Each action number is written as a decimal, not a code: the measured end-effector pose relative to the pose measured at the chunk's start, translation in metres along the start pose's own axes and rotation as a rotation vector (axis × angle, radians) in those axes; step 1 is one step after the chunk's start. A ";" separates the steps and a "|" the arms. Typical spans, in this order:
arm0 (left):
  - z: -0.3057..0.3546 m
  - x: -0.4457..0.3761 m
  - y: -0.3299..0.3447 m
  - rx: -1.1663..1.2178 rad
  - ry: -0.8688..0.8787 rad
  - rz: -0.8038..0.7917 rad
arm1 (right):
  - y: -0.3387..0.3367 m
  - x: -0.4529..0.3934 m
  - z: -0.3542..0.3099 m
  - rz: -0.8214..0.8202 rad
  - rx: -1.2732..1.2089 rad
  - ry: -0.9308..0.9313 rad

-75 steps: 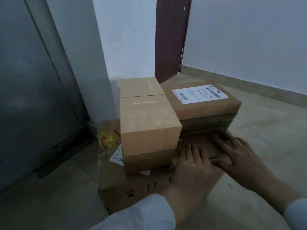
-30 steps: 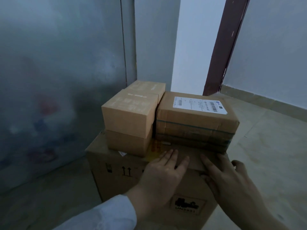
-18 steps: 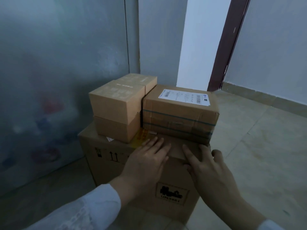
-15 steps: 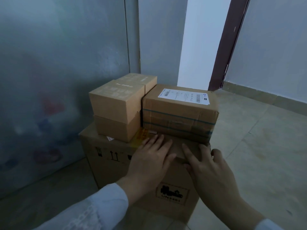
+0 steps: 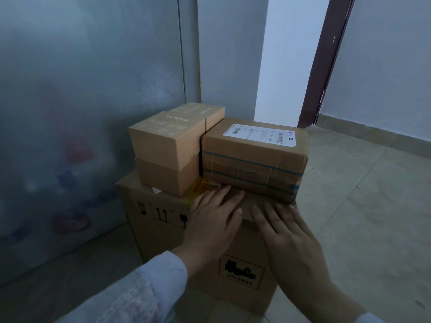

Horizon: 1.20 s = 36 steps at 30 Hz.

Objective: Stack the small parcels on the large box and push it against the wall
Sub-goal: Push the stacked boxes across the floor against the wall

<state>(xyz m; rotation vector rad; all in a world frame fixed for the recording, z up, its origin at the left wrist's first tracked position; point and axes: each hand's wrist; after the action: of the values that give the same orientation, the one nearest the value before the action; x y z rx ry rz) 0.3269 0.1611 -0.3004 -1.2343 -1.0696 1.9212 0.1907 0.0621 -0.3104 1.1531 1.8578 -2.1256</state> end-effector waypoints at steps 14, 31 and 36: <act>-0.060 -0.026 -0.013 0.004 0.084 -0.097 | 0.020 -0.036 -0.035 -0.024 0.107 -0.036; -0.063 -0.012 -0.009 -0.019 0.079 0.017 | 0.022 -0.031 -0.040 0.117 0.097 -0.062; -0.036 -0.006 -0.006 0.130 -0.477 0.418 | 0.012 -0.037 -0.034 0.056 0.068 -0.058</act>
<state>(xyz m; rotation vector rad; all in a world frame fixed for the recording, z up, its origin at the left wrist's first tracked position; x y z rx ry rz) 0.3632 0.1705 -0.3012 -1.0055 -0.9371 2.6564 0.2389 0.0747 -0.2976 1.1296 1.7209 -2.1835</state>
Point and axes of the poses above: each hand's wrist, its own x-axis away from the middle knuckle, its own y-axis out of the palm, z = x × y, and after that the axes turned 7 degrees about y, right-handed
